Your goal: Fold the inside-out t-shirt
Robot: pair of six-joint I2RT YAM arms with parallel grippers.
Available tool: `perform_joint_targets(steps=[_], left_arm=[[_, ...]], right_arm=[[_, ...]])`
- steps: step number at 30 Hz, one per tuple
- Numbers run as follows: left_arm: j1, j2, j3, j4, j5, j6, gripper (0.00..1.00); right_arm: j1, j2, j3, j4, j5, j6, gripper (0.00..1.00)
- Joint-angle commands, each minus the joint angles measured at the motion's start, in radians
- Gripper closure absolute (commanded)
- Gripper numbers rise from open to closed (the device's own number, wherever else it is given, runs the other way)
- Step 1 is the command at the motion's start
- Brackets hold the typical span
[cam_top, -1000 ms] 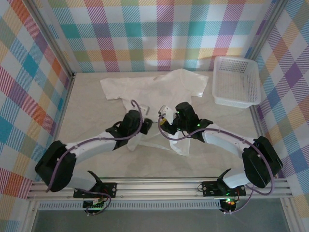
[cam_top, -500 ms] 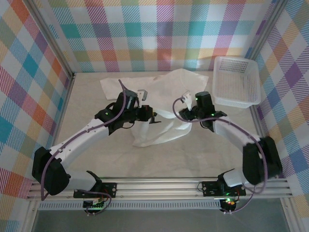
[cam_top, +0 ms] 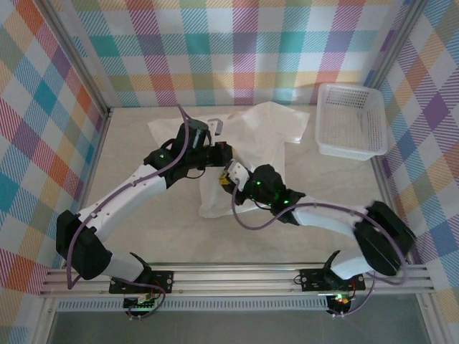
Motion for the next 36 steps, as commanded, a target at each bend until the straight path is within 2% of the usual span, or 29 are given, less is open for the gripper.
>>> perform_joint_targets(steps=[1, 3, 7, 11, 13, 15, 17, 19, 20, 23, 25, 28, 30, 32, 34, 36], left_arm=[[-0.012, -0.042, 0.051, -0.013, 0.028, -0.017, 1.0], [-0.014, -0.046, 0.072, -0.021, 0.049, -0.026, 1.0], [-0.021, -0.045, 0.144, -0.056, 0.1, -0.062, 1.0], [-0.038, -0.047, 0.202, -0.028, 0.142, -0.12, 1.0], [-0.051, -0.037, 0.246, -0.033, 0.14, -0.121, 1.0], [-0.061, -0.019, 0.286, -0.037, 0.126, -0.114, 1.0], [-0.066, 0.009, 0.336, -0.041, 0.114, -0.119, 1.0], [-0.068, 0.049, 0.395, -0.041, 0.123, -0.137, 1.0], [-0.07, 0.071, 0.429, -0.033, 0.141, -0.15, 1.0], [-0.089, 0.133, 0.536, -0.014, 0.175, -0.164, 1.0], [-0.099, 0.17, 0.608, -0.03, 0.166, -0.152, 1.0], [-0.104, 0.23, 0.704, -0.035, 0.123, -0.153, 1.0], [-0.103, 0.279, 0.783, -0.046, 0.085, -0.154, 1.0], [-0.104, 0.342, 0.878, -0.078, 0.061, -0.16, 1.0], [-0.106, 0.399, 0.976, -0.093, 0.1, -0.182, 1.0], [-0.109, 0.45, 1.07, -0.085, 0.162, -0.207, 1.0]], right_arm=[[-0.043, 0.192, -0.014, 0.304, 0.242, -0.405, 1.0], [-0.082, 0.302, 0.015, 0.391, 0.26, -0.532, 1.0], [-0.184, 0.444, 0.108, 0.491, 0.338, -0.64, 1.0], [-0.261, 0.513, 0.209, 0.361, 0.384, -0.681, 1.0], [-0.278, 0.496, 0.249, 0.219, 0.365, -0.602, 1.0], [-0.275, 0.437, 0.304, -0.048, 0.271, -0.462, 1.0], [-0.287, 0.388, 0.412, -0.384, 0.043, -0.266, 1.0], [-0.317, 0.406, 0.51, -0.545, -0.173, -0.132, 0.99], [-0.331, 0.435, 0.557, -0.594, -0.243, -0.064, 1.0], [-0.341, 0.516, 0.721, -0.776, -0.337, 0.037, 0.99], [-0.34, 0.522, 0.759, -0.784, -0.376, 0.138, 0.97], [-0.329, 0.539, 0.735, -0.657, -0.459, 0.297, 0.96], [-0.305, 0.595, 0.81, -0.738, -0.454, 0.315, 0.96], [-0.295, 0.634, 0.893, -0.832, -0.473, 0.412, 0.96], [-0.298, 0.602, 0.862, -0.763, -0.516, 0.498, 0.94], [-0.297, 0.558, 0.806, -0.681, -0.479, 0.536, 0.92]])
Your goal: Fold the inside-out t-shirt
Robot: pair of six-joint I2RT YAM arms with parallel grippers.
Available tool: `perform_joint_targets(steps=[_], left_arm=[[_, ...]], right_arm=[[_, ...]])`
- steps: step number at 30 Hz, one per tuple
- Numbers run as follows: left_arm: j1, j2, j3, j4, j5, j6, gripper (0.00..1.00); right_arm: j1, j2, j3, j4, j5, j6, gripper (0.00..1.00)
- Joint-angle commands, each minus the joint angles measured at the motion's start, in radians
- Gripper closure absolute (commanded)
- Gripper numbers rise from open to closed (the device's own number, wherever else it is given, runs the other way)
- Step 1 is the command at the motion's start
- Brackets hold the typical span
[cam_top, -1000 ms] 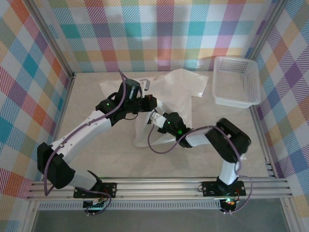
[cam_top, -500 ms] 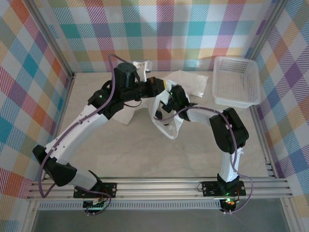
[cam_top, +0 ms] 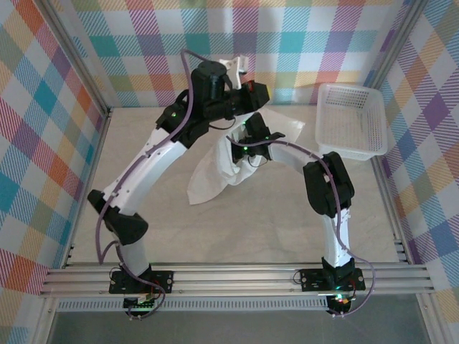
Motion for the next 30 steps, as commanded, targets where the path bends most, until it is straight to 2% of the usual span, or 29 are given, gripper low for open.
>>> perform_joint_targets(steps=[1, 6, 10, 11, 15, 17, 21, 24, 26, 30], left_arm=[[-0.025, 0.048, 0.168, 0.042, 0.103, -0.045, 1.0], [-0.073, 0.065, 0.3, 0.022, 0.087, 0.025, 1.0], [-0.116, 0.031, 0.292, -0.06, 0.025, 0.142, 1.0], [-0.124, 0.028, 0.29, -0.065, 0.024, 0.159, 1.0], [-0.133, 0.046, 0.292, -0.048, 0.082, 0.128, 1.0], [-0.139, 0.059, 0.298, -0.03, 0.115, 0.1, 1.0], [-0.174, 0.072, 0.346, -0.043, 0.162, 0.1, 1.0], [-0.196, 0.065, 0.393, -0.098, 0.154, 0.138, 1.0], [-0.203, 0.043, 0.392, -0.12, 0.143, 0.167, 1.0], [-0.215, 0.023, 0.387, -0.149, 0.125, 0.211, 1.0]], right_arm=[[0.007, -0.047, -0.037, 0.021, -0.02, 0.149, 0.92], [0.006, 0.071, 0.07, -0.148, 0.024, 0.017, 0.94], [-0.062, -0.072, -0.012, 0.111, 0.009, 0.196, 0.92], [-0.082, -0.078, 0.021, 0.105, 0.004, 0.246, 0.9], [-0.057, 0.018, 0.232, -0.069, -0.033, 0.281, 0.87], [-0.03, 0.101, 0.272, -0.112, -0.017, 0.307, 0.79], [-0.052, 0.278, 0.426, -0.263, 0.114, 0.356, 0.8], [-0.059, 0.396, 0.658, -0.482, 0.202, 0.26, 0.78], [-0.059, 0.427, 0.766, -0.576, 0.249, 0.219, 0.73], [-0.061, 0.387, 0.821, -0.59, 0.289, 0.213, 0.69]])
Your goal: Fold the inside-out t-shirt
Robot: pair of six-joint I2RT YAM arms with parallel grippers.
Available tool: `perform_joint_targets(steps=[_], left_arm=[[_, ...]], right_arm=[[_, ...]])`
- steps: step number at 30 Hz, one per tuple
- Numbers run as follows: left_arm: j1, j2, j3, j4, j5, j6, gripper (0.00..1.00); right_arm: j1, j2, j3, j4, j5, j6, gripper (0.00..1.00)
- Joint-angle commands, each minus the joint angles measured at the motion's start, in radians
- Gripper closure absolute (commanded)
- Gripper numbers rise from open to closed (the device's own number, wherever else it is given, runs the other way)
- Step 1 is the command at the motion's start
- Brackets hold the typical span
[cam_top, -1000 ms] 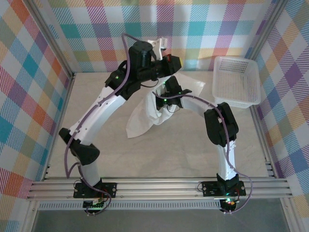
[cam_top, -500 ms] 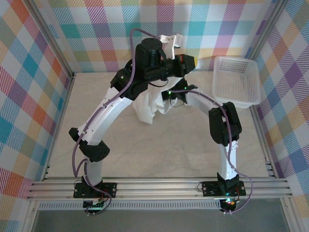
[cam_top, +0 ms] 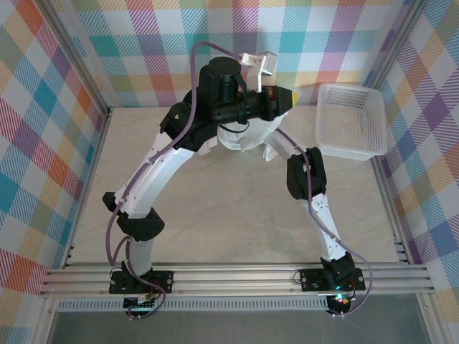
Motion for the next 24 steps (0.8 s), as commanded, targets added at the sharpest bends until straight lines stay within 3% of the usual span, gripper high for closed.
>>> perform_joint_targets(steps=[1, 4, 10, 12, 14, 15, 18, 24], left_arm=[[-0.064, -0.072, 0.047, 0.047, 0.065, 0.059, 1.0], [-0.064, -0.067, 0.047, 0.023, 0.048, 0.071, 1.0], [-0.068, -0.072, 0.037, 0.0, 0.089, 0.081, 1.0], [-0.07, -0.078, 0.036, -0.007, 0.098, 0.089, 1.0], [-0.079, -0.086, 0.037, -0.002, 0.116, 0.103, 1.0], [-0.086, -0.09, 0.037, 0.004, 0.14, 0.119, 1.0], [-0.127, -0.12, 0.037, 0.002, 0.177, 0.199, 1.0], [-0.194, -0.177, 0.035, -0.062, 0.16, 0.384, 1.0]], right_arm=[[-0.007, -0.05, 0.065, -0.118, 0.073, -0.018, 0.68], [0.009, -0.043, 0.041, -0.121, 0.077, 0.03, 0.66], [0.005, -0.028, 0.015, -0.063, -0.13, 0.145, 0.55], [-0.001, -0.031, 0.072, -0.051, -0.157, 0.166, 0.44], [0.0, -0.016, 0.147, -0.076, -0.134, 0.131, 0.19], [0.002, -0.006, 0.163, -0.083, -0.12, 0.092, 0.14], [0.015, 0.047, 0.168, -0.14, -0.023, -0.045, 0.11], [0.018, 0.145, 0.204, -0.296, 0.074, -0.107, 0.04]])
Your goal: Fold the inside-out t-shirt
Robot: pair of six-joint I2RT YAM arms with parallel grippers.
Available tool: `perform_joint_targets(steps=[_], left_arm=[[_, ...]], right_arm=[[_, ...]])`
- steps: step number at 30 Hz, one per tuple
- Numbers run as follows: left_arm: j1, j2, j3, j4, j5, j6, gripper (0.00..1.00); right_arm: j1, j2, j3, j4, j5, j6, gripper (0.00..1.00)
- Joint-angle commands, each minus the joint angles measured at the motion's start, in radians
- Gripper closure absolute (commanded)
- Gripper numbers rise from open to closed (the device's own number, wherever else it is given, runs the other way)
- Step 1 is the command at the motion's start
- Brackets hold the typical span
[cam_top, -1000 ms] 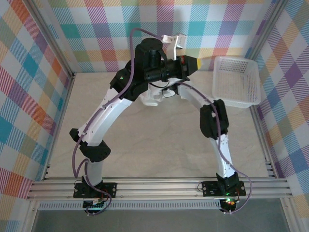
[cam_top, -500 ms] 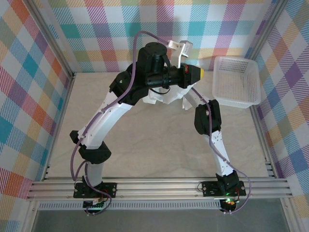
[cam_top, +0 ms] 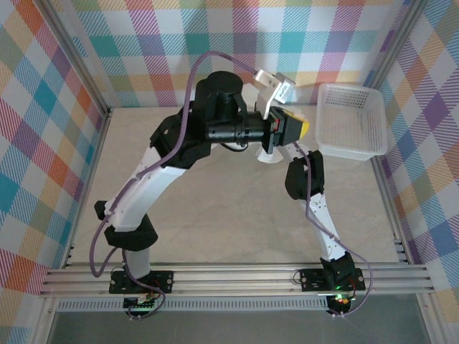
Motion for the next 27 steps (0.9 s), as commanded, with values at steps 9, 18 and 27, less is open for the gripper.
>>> perform_joint_targets(steps=[9, 18, 27], left_arm=[[-0.046, -0.169, -0.136, 0.047, -0.199, 0.16, 1.0], [0.025, -0.151, -0.162, -0.114, -0.782, 0.104, 1.0], [0.651, 0.02, -0.355, -0.245, -0.696, -0.09, 1.0]], right_arm=[[0.045, 0.087, -0.09, -0.188, 0.059, -0.118, 0.28], [0.056, -0.059, -0.417, -0.165, 0.074, -0.207, 0.91], [0.057, -0.636, -0.995, 0.235, -0.262, -0.114, 1.0]])
